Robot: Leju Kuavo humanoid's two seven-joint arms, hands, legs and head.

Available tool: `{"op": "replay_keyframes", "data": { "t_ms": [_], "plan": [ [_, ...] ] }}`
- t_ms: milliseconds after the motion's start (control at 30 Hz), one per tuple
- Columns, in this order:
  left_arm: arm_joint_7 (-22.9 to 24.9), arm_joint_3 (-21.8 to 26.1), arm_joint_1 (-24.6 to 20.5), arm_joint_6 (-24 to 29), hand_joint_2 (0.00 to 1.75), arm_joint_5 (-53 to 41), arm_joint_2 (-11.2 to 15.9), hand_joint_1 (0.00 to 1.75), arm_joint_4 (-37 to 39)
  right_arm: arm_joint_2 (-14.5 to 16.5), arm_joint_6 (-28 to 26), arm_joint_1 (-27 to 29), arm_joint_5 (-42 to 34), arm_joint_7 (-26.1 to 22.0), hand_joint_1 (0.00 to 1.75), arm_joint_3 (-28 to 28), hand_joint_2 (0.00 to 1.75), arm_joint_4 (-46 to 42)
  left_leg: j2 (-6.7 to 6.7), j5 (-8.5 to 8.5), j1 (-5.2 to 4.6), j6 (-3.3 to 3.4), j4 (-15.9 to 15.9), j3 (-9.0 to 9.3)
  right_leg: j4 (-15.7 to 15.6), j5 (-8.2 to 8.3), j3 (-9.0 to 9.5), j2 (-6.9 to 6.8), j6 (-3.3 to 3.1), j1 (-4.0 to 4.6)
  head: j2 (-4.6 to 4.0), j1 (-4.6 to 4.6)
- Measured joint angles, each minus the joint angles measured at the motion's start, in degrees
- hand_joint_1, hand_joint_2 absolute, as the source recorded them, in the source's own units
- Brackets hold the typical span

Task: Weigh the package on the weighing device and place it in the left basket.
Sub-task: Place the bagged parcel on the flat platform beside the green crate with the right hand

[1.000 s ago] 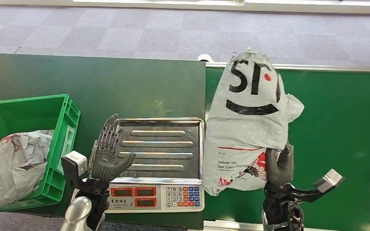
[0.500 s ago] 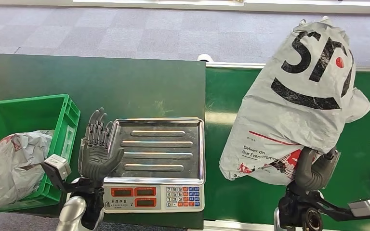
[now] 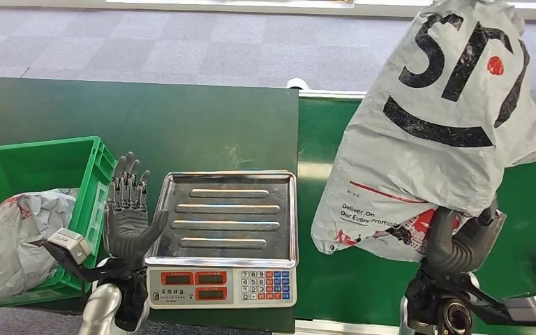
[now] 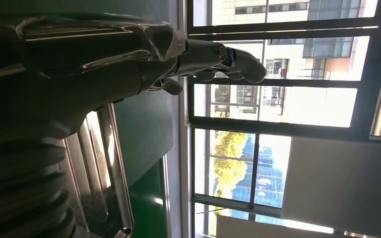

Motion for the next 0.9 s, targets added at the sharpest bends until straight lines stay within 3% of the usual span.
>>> {"op": "replay_keyframes", "data": {
  "t_ms": [267,433,500,567,600,633,700,733,900],
  "plan": [
    [-0.35,0.28,-0.02,0.71,1.75,0.50,-0.13,0.00,-0.05,0.07,-1.08,-0.16,1.43,0.00,1.75,1.29,1.75,-1.05,0.00,0.00,0.00,0.00,0.00,0.00,0.00,0.01,0.02,0.01,0.00,0.00,0.00,0.00],
    [-1.98,0.39,-0.09,5.40,1.75,1.46,-0.37,0.00,-0.59,-2.23,-3.05,-3.66,11.01,2.63,1.72,8.85,1.75,2.07,0.09,0.01,0.01,-0.01,-0.02,0.02,0.01,0.01,0.05,0.04,-0.01,0.01,0.00,0.00],
    [-2.70,0.49,-0.05,7.90,1.75,1.95,-0.43,0.00,-1.06,-3.44,-4.35,-5.95,17.28,4.87,1.58,13.72,1.75,6.04,0.10,0.03,0.01,-0.01,-0.02,0.04,0.02,0.01,0.06,0.04,-0.01,0.02,0.00,0.00],
    [-3.06,0.64,-0.03,9.94,1.75,2.36,-0.44,0.00,-1.45,-4.41,-4.71,-8.42,21.96,7.02,1.16,18.90,1.75,11.40,0.07,0.06,0.02,-0.02,-0.02,0.03,0.02,0.01,0.06,0.02,-0.01,0.03,0.00,0.00],
    [-3.11,0.75,-0.04,10.80,1.75,2.49,-0.43,0.00,-1.55,-4.81,-4.54,-9.71,23.84,8.13,1.13,21.41,1.75,14.33,0.05,0.07,0.02,-0.02,-0.02,0.02,0.03,0.01,0.06,0.01,-0.01,0.03,0.00,0.00],
    [-3.11,0.87,-0.06,11.55,1.75,2.52,-0.42,0.00,-1.59,-5.20,-4.41,-11.08,25.83,9.06,1.21,23.96,1.75,17.58,0.04,0.07,0.02,-0.03,-0.02,0.02,0.03,0.01,0.06,0.01,-0.01,0.03,0.00,0.01],
    [-3.07,1.04,-0.25,12.62,1.75,2.53,-0.37,0.00,-1.57,-5.86,-4.61,-13.84,29.57,9.87,1.66,29.48,1.75,24.95,0.02,0.08,0.03,-0.03,-0.02,0.01,0.04,0.01,0.04,0.01,-0.01,0.03,0.00,0.00],
    [-3.05,1.09,-0.43,13.05,1.75,2.52,-0.34,0.00,-1.53,-6.12,-4.87,-15.06,31.06,9.81,1.74,32.30,1.75,28.60,0.00,0.08,0.03,-0.03,-0.02,0.01,0.04,0.01,0.04,-0.02,-0.01,0.03,0.00,0.01],
    [-3.06,1.33,-1.14,16.50,1.75,2.67,-0.24,0.00,-1.29,-7.11,-5.28,-19.35,33.99,9.26,1.75,42.74,1.75,41.71,-0.09,0.07,0.02,-0.03,-0.02,-0.04,0.03,0.00,0.02,-0.10,0.00,0.02,0.00,0.01]
  ]
}}
